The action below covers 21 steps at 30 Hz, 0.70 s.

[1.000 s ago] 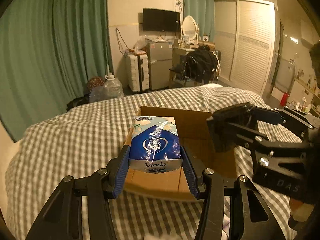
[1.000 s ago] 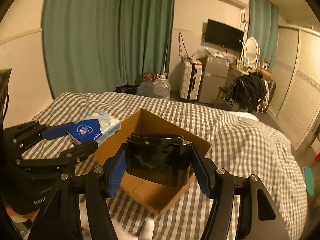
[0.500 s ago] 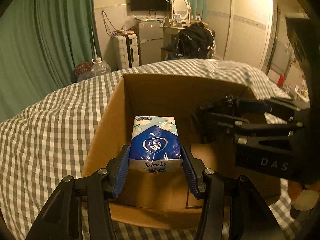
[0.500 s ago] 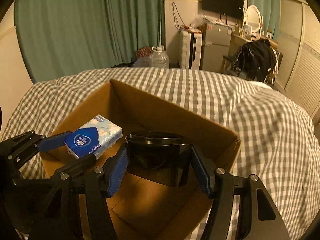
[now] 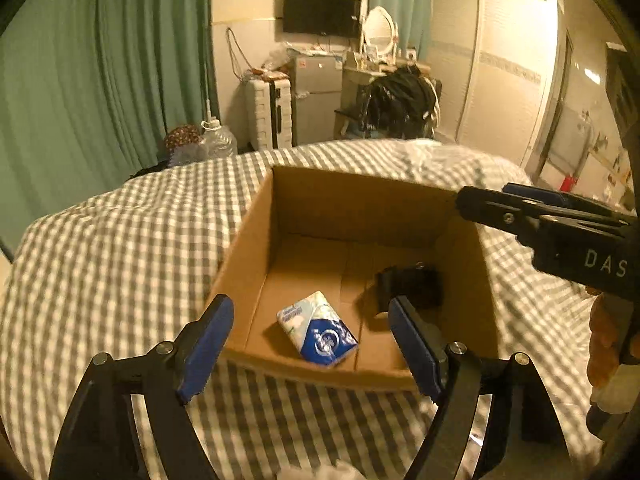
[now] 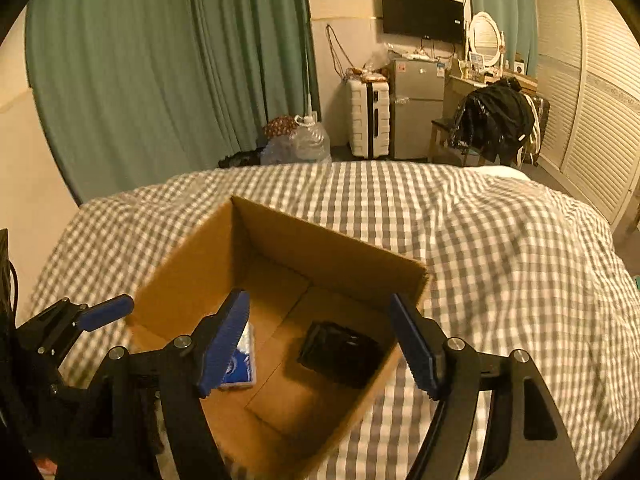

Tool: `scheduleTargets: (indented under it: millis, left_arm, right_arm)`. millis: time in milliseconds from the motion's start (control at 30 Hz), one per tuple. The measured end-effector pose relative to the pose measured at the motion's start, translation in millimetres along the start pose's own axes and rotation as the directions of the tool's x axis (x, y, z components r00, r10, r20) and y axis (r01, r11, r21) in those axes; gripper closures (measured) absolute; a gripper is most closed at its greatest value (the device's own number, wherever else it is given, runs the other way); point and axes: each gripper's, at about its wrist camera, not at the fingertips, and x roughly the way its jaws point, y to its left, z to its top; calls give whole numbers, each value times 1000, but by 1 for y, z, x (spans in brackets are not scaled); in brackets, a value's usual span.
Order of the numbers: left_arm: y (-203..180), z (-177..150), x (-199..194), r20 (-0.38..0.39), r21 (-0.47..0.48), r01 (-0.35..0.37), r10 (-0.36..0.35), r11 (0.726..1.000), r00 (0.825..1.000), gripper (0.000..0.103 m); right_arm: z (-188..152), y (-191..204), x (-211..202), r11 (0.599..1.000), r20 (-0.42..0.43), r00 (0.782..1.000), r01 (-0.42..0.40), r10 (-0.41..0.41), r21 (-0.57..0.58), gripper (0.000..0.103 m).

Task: Organize objects
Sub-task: 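Carry the tissue pack and black cup into the box and open both grippers, then grasp the white bear figurine with the left gripper while the right grasps the white bottle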

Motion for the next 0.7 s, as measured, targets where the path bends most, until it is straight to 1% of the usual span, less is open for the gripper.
scheduleTargets:
  millis: [67,100,167,233,300,433,467,533,600,700]
  left_arm:
    - [0,-1,-24,19,-7,-22,22,1000,1000,20]
    - [-2,-2,-39,32,-4,-47,47,999,998,20]
    - [-5,-3,-60,56,5,-64,64,998,996,20]
    - [-9,-7,-86,87,5,-73,72,997,994,20]
    - [-10,-6,-108,110,-2,-72,72,997,991,20]
    - [-21,-12,-143,145,-8,-91,91,996,985,20]
    - [-21,-15,-150,152,-12,-99,100,995,983,19]
    - [-23,-24,-160,164,-22,-102,104,995,981,1]
    - [-23,-35,-169,186,-29,-86,90,996,978,1]
    - [-20,-59,-175,179,-40,-103,108,994,978,1]
  right_arm:
    - [1,4,-25,1000,28,1000,-1,1,-7,31]
    - [2,6,-37,1000,41,999,3,-2,-13,31]
    - [2,12,-63,1000,69,998,6,-4,-30,31]
    - [1,21,-92,999,100,995,6,-1,-54,31]
    - [-1,28,-113,997,118,993,16,-6,-82,31]
    - [-12,46,-158,990,151,989,19,3,-138,31]
    - [-15,49,-167,989,158,987,17,6,-146,31]
    - [-24,56,-184,987,167,986,6,21,-159,31]
    - [-35,60,-195,986,166,985,-8,36,-169,30]
    - [-57,66,-205,983,148,987,-37,64,-180,25]
